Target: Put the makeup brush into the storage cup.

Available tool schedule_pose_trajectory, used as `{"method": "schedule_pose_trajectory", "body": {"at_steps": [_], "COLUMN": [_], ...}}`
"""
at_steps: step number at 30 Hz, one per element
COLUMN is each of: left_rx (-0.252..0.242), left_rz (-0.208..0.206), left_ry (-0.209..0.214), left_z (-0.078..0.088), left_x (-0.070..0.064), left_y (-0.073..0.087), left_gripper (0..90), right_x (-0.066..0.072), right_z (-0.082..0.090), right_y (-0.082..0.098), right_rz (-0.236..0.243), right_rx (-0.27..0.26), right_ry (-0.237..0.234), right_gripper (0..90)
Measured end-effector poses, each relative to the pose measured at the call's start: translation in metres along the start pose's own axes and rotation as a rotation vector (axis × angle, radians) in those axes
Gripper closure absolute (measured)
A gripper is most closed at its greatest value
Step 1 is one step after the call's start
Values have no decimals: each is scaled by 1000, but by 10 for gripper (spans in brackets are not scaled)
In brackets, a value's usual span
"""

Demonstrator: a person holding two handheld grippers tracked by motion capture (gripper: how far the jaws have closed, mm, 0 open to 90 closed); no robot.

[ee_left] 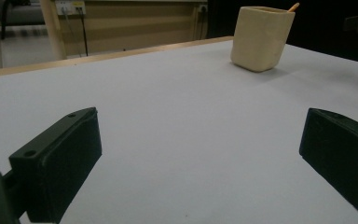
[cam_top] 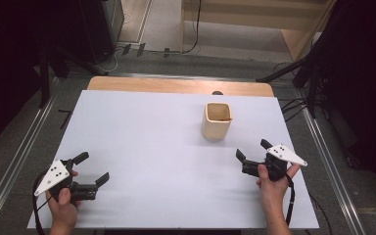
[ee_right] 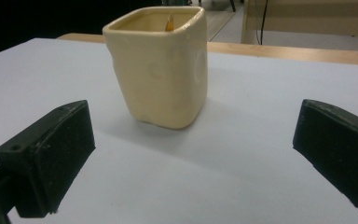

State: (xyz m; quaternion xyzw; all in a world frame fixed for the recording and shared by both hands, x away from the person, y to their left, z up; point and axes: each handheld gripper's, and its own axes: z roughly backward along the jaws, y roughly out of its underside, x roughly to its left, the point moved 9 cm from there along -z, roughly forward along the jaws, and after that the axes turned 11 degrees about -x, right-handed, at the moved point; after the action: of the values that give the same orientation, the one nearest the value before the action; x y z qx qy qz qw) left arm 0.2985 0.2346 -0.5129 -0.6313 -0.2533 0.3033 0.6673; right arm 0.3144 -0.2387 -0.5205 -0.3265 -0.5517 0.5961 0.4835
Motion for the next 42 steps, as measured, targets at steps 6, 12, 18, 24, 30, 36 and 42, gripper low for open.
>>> {"method": "schedule_pose_trajectory", "body": {"at_steps": [6,12,18,24,30,36,42], "left_rx": [-1,4,1,-1,-2,-3,-5], "left_rz": [-1,-10,-7,-7,-6,-5,-6], "left_ry": [-1,1,0,4,3,5,7], "left_z": [0,0,0,0,0,0,1], "left_x": [0,0,0,-1,-1,-1,-1], "left_y": [0,0,0,0,0,0,-1], "left_gripper": [0,0,0,0,0,0,0], "right_x": [-4,-9,-15,-20,-25,-29,-32], "right_z": [11,21,31,41,53,64,72], "right_y": [9,15,18,23,29,35,35], "right_rz": [3,7,-4,-7,3,15,16], "right_rx": [10,18,13,13,16,27,17], "right_ry": [4,12,23,36,46,57,68], "right_gripper": [0,0,0,0,0,0,0]}}
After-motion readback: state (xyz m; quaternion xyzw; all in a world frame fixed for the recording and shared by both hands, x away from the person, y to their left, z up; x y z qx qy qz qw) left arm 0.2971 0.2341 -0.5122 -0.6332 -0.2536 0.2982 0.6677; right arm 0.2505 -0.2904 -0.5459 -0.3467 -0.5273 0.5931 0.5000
